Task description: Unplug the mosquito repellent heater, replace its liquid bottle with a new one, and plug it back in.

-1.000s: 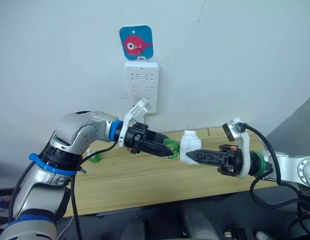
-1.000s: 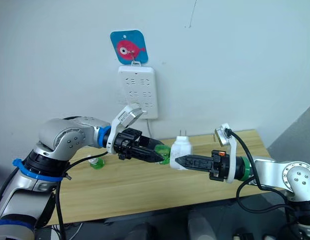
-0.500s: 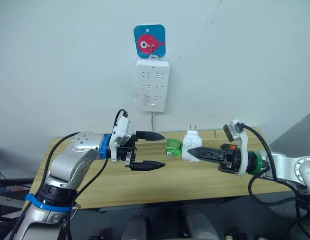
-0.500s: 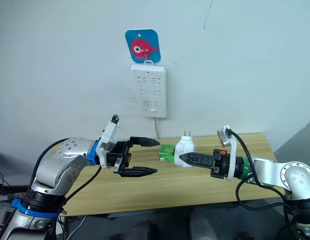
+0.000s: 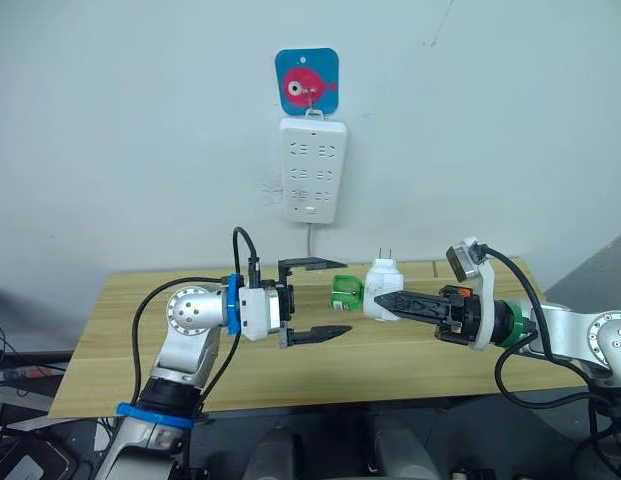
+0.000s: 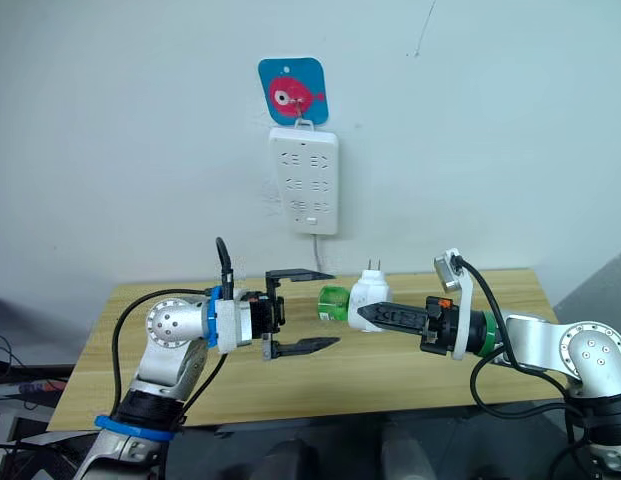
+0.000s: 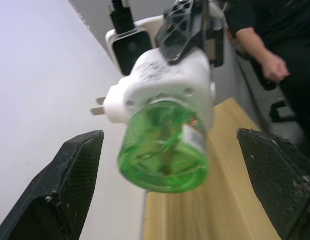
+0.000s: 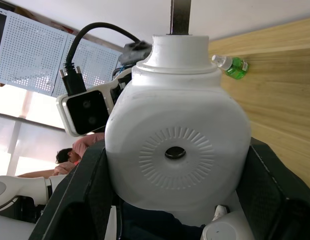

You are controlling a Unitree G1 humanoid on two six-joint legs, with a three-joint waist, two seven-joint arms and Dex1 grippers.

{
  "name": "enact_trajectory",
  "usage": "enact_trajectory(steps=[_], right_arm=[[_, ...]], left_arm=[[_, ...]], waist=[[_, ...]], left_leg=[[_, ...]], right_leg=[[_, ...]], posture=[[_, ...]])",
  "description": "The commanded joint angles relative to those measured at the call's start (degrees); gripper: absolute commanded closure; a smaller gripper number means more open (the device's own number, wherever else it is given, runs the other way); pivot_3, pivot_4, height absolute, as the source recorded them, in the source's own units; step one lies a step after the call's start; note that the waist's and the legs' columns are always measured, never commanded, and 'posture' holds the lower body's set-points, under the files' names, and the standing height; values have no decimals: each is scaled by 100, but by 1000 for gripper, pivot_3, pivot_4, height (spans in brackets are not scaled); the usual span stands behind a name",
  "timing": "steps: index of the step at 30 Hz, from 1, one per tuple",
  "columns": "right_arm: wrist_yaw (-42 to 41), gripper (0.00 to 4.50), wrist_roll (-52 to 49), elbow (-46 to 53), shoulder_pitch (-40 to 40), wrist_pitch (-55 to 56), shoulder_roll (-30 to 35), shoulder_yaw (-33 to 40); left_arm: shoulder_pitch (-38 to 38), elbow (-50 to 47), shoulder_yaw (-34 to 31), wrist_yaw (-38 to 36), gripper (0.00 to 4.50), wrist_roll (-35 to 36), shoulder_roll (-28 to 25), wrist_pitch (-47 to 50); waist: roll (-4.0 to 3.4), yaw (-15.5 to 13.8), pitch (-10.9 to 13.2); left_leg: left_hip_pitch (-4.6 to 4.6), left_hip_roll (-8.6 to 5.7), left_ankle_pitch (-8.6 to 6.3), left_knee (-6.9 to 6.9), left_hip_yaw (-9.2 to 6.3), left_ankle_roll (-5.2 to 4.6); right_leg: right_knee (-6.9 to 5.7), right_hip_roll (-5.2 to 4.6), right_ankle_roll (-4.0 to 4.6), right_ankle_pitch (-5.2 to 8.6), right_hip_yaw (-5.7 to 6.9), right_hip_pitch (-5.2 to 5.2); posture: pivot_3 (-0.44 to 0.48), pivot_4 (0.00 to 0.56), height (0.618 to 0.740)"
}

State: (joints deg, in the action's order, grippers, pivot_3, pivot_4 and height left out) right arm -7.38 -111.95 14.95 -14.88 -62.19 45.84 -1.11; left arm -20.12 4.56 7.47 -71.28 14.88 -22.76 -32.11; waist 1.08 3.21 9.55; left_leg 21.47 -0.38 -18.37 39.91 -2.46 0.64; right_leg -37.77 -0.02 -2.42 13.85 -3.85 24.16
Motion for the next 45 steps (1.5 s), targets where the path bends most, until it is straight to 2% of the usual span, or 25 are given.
enact_trajectory(steps=[1,4,8,11,12,13,15,17,19,21,24,26,27,30,34,38,42,45], right_arm=[[-32,1542,-105,175,-71,1,3,188],[-28,1542,-105,187,-63,4,15,203],[-20,1542,-105,206,-26,17,27,212],[-11,1542,-105,208,-23,18,37,213],[-15,1542,-105,211,-26,11,49,212],[-35,1542,-105,214,-25,-9,77,215],[-89,1542,-105,237,-27,-69,151,200],[-125,1542,-105,259,-31,-102,194,166],[-148,1542,-105,281,-32,-102,213,119],[-165,1542,-105,293,-30,-90,227,96],[-177,1542,-105,297,-20,-70,247,89],[-159,1542,-105,295,1,-38,231,100],[-155,1542,-105,287,11,-21,220,115],[-151,1542,-105,241,48,-9,213,177],[-182,1542,-105,204,87,-48,276,222],[-186,1542,-105,156,53,-58,294,234],[-174,1542,-105,122,-14,-61,271,230],[-168,1542,-105,113,-52,-66,253,217]], left_arm=[[-167,-5,117,149,183,3,47,-142],[-227,-12,188,160,890,71,6,-87],[-284,-194,224,148,2140,236,-51,167],[-315,-558,255,-156,2197,648,-370,900],[-363,-755,300,-302,2197,856,-573,1430],[-516,-985,381,-351,2198,1055,-858,2358],[-1137,-1340,451,149,2198,1999,-1382,5269],[-1724,-1334,419,381,2198,2982,-1636,7352],[-2203,-1053,252,373,2199,3718,-1649,8576],[-2314,-1019,173,255,2199,3821,-1644,8792],[-2071,-1224,171,52,2199,3478,-1713,8371],[-1854,-1371,190,-126,1482,3232,-1785,7958],[-1735,-1443,183,-195,1284,3055,-1787,7623],[-1240,-1590,27,-396,382,2439,-1661,6212],[-513,-1573,-217,-693,352,1672,-1505,4226],[115,-1127,-534,-990,352,1153,-1075,1835],[249,-574,-509,-794,352,662,-577,268],[215,-215,-363,-582,352,410,-285,-372]], waist=[[0,3,0],[0,5,0],[0,8,0],[0,12,0],[0,15,0],[1,21,1],[4,22,7],[1,17,9],[1,36,9],[1,60,9],[-1,108,10],[-2,117,10],[-2,118,11],[-4,104,12],[-4,82,12],[-4,27,12],[-4,-35,12],[-3,-66,12]], left_leg=[[0,0,0,0,-2,0],[2,0,0,0,-6,0],[2,0,0,1,-11,0],[3,0,0,1,-12,0],[4,1,0,1,-15,0],[4,1,0,0,-18,0],[9,2,0,2,-30,0],[19,-3,1,8,-47,-1],[17,-6,1,9,-42,-1],[18,-5,1,8,-42,-2],[20,0,-2,1,-46,-5],[23,5,-2,-6,-47,-4],[24,7,-2,-7,-52,-4],[27,5,0,-5,-54,-1],[24,-3,0,-1,-33,0],[24,-4,0,1,-19,-1],[26,-4,0,5,-21,-2],[26,-6,-1,8,-20,-3]], right_leg=[[-1,0,0,0,2,0],[-1,0,0,0,5,0],[-2,0,0,0,9,-1],[-2,0,0,0,11,0],[-3,1,0,0,13,0],[-4,2,0,0,15,1],[-9,7,-1,1,25,1],[-6,25,-26,16,43,1],[-3,31,-30,18,59,0],[-3,33,-30,18,66,1],[-11,34,-7,5,70,12],[-13,21,1,2,65,20],[-13,11,3,3,58,21],[-15,5,9,5,51,24],[-10,-3,9,5,30,20],[2,-7,9,5,20,19],[2,-8,9,3,23,18],[4,-11,7,2,22,14]], posture=[[-107,161,730],[-107,161,730],[-117,155,730],[-115,155,730],[-115,155,730],[-110,154,730],[-106,154,730],[-93,152,730],[-93,152,730],[-93,152,730],[-93,152,730],[-101,153,730],[-101,153,730],[-103,153,730],[-104,153,730],[-104,153,730],[-104,152,730],[-101,151,730]])
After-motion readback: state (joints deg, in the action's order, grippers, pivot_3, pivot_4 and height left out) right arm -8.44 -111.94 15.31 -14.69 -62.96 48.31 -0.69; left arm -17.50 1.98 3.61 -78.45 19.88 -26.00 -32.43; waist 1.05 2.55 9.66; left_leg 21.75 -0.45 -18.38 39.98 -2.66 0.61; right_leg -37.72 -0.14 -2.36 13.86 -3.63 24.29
